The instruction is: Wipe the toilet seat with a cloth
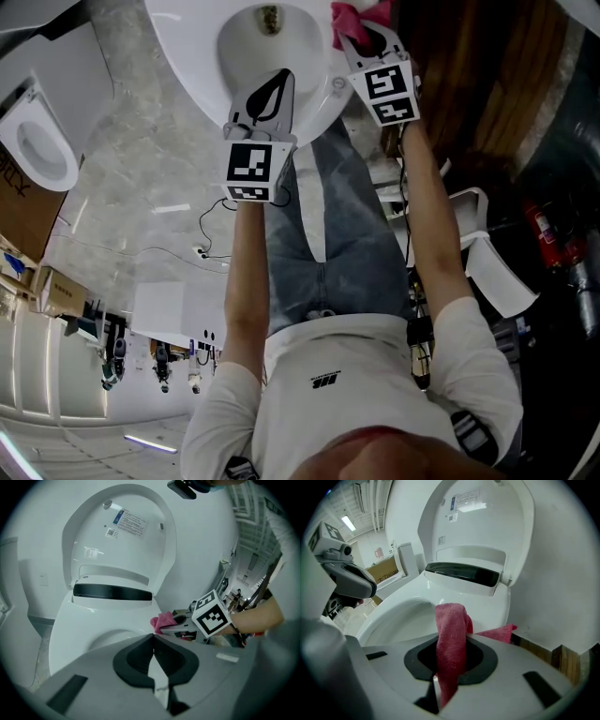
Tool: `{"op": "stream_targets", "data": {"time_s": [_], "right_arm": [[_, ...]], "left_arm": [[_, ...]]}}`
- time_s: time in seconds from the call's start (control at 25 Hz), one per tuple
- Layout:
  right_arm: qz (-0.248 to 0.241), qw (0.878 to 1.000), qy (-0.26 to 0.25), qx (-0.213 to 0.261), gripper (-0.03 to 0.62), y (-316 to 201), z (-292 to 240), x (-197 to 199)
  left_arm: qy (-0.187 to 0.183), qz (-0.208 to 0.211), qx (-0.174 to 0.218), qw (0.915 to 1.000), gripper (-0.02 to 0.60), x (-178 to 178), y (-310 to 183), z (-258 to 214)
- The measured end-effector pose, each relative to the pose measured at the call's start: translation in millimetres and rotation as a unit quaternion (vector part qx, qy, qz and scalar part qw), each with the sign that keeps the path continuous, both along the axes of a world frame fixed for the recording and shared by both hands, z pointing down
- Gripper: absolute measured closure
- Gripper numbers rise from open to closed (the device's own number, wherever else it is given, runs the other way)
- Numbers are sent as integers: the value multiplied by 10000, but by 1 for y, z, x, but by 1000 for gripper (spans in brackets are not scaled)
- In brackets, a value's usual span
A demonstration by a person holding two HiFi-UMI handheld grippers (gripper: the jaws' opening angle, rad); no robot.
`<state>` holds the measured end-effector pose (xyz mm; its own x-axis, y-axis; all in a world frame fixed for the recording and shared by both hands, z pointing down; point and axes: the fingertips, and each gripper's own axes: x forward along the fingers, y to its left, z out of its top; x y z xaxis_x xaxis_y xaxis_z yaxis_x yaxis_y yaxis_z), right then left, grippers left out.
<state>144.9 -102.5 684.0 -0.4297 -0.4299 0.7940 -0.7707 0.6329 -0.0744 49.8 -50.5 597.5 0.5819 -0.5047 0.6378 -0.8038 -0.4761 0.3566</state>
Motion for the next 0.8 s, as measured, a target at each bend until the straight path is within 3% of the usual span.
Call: {"op": "stream_targets", "data": {"time_s": [0.8], "right_arm": [[178,9989,76,-421,545,93,10,-21]], "left_arm": [[60,224,-144,9996,571,-25,56,4]]}}
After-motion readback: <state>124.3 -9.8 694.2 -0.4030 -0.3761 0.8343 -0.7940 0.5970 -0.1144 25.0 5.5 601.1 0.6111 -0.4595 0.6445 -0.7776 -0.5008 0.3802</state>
